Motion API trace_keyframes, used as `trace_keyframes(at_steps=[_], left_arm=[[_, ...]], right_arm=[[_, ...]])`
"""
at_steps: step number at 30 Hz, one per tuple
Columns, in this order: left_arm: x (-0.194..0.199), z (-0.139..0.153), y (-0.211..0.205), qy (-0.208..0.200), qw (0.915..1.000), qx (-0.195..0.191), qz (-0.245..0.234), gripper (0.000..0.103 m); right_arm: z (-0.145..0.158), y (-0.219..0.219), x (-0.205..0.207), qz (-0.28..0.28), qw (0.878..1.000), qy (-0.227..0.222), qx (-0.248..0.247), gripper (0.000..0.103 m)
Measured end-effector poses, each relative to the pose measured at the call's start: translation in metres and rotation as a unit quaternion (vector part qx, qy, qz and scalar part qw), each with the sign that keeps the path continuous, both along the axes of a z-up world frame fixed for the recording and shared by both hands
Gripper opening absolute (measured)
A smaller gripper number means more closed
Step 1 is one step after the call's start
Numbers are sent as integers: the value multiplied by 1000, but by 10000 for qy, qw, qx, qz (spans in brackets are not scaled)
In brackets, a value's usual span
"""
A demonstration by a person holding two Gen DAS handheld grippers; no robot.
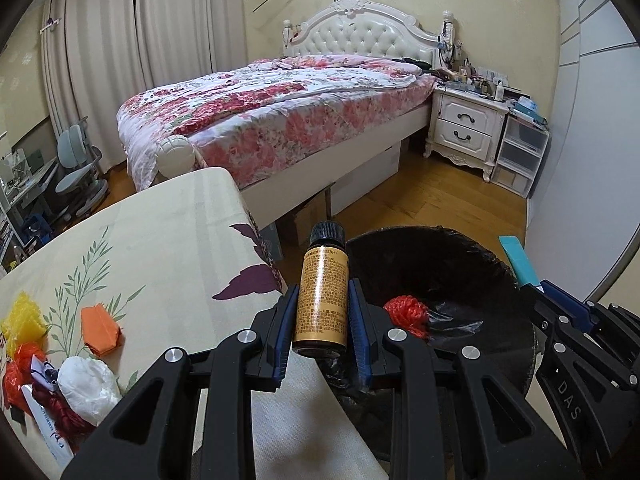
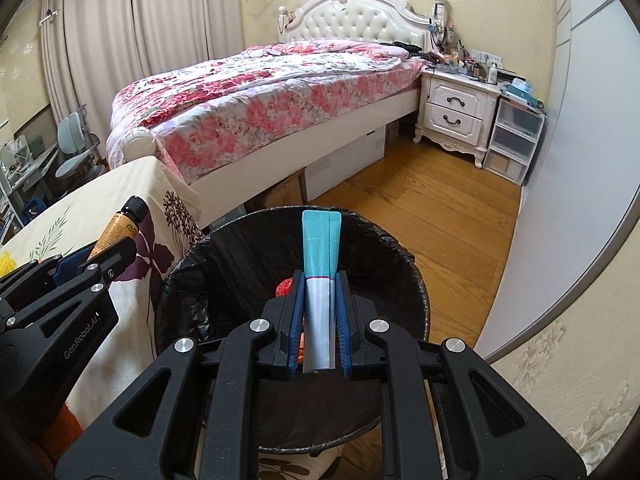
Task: Collect trash
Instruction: 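Carry the bottle and marker over the black bin and open both grippers, then reach the left gripper to the white toothpaste tube and grasp it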
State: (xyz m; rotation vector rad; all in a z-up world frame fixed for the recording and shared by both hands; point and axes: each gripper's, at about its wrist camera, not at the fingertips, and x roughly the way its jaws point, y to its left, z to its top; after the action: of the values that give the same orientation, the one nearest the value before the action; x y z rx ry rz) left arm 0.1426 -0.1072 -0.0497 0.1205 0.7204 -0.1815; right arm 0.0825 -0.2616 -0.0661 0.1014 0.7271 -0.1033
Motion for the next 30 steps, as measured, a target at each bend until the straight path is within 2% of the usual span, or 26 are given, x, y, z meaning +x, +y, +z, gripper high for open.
trace_keyframes(at_steps=[5, 7, 9, 10, 14, 20, 22, 25, 30], left_arm=[[5, -4, -3, 54, 10000, 70, 33, 28], [4, -5, -5, 53, 9999, 93, 25, 31], [3, -4, -4, 12, 9999, 92, 69, 54], [3, -3, -2, -3, 9999, 80, 101, 58], [2, -2, 1, -30, 9998, 93, 187, 72], [0, 3, 8, -60, 9994, 62, 336, 79], [-3, 6, 12, -61, 9992, 49, 402, 80], [-10, 13, 21, -86, 9988, 44, 480, 81], [-25, 20, 41, -116, 9980, 138, 611, 82]], right_arm=[[-4, -1, 2, 14, 10000, 56, -21, 16], [-4, -1, 3, 10, 10000, 58, -43, 19], [-2, -2, 4, -21, 10000, 32, -28, 23], [-2, -3, 4, -50, 10000, 21, -35, 27], [-1, -4, 3, -132, 9999, 23, -84, 28], [5, -6, -5, -275, 9995, -47, -161, 41], [8, -6, -8, -319, 9993, -79, -195, 51], [13, -4, -12, -322, 9992, -119, -224, 57], [20, 7, -22, -238, 9994, -172, -197, 59]])
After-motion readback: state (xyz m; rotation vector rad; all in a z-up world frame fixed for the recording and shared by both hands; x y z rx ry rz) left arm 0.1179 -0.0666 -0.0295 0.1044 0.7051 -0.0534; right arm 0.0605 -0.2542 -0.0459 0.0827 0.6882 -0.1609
